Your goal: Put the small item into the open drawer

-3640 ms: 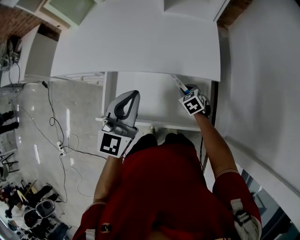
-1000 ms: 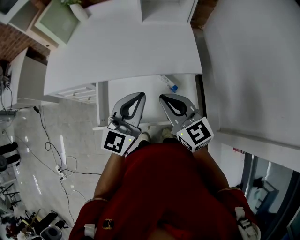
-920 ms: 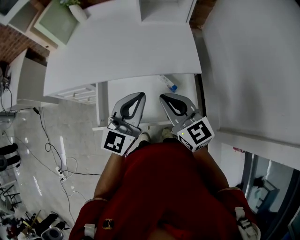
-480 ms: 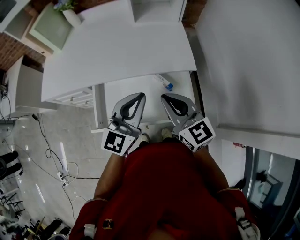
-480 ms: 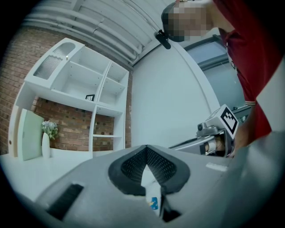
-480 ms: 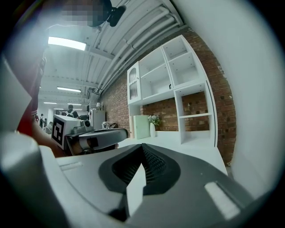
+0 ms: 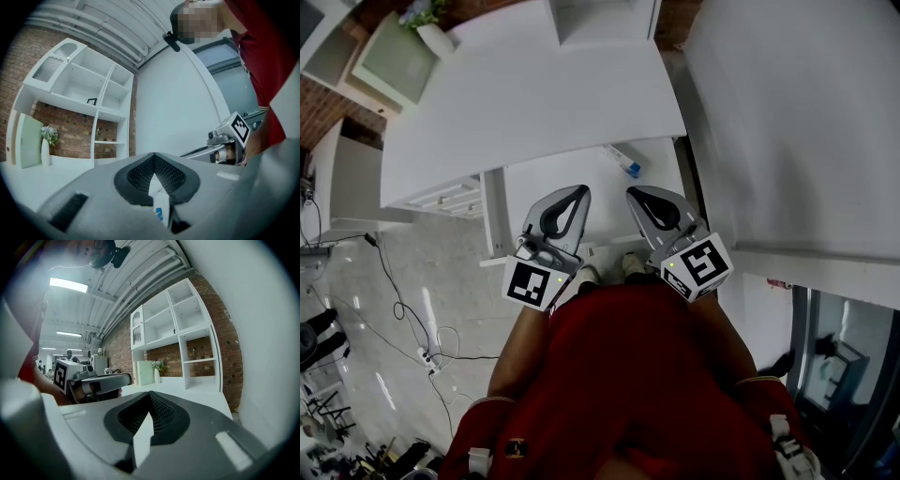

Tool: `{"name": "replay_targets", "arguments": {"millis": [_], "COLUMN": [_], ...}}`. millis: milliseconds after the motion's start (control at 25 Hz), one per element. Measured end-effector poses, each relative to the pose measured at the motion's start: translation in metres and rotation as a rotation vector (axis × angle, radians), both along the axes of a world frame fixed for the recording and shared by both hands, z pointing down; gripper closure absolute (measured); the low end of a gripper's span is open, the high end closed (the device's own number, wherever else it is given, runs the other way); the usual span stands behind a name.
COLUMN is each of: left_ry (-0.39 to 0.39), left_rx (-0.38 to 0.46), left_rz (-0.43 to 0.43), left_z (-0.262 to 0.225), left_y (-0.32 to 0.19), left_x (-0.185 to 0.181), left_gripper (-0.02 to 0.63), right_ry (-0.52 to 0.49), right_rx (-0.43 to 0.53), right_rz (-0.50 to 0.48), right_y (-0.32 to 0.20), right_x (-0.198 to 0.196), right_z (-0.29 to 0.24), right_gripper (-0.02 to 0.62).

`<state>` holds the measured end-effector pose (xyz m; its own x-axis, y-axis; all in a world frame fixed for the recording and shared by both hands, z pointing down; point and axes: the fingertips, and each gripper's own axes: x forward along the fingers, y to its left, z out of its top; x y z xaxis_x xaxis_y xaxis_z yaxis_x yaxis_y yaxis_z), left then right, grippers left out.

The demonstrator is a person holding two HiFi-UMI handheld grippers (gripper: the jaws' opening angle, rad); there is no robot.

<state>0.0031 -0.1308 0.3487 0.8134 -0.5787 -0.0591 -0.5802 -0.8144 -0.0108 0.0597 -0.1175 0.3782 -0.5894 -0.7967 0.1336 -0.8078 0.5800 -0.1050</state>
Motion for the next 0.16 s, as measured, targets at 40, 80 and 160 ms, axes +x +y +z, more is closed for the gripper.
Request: {"name": "replay_targets", "arguments": {"millis": [40, 80, 160], "left_ry": [-0.001, -0.003, -0.006], "left_rx": [-0.001, -0.002, -0.002], "left_rz": [0.0, 0.0, 0.0], "left_z": [0.0004, 0.0008, 0.0014], "left_y": [-0.0003, -0.0006, -0.0011], "left_x": [0.0009, 0.0019, 0.0043], "left_gripper": [0.607, 0.607, 0.607], "right_ry": [-0.001, -0.001, -0.002], "right_rx": [-0.002, -0.004, -0.007], "right_rz": [0.002, 0.003, 0.005], "right_y": [-0.0003, -0.0005, -0.0009], "right_x": [0.0018, 0.0034, 0.0065], "right_z": [0.0007, 0.0014, 0.0027], "right_gripper": [0.584, 0.584, 0.584]}}
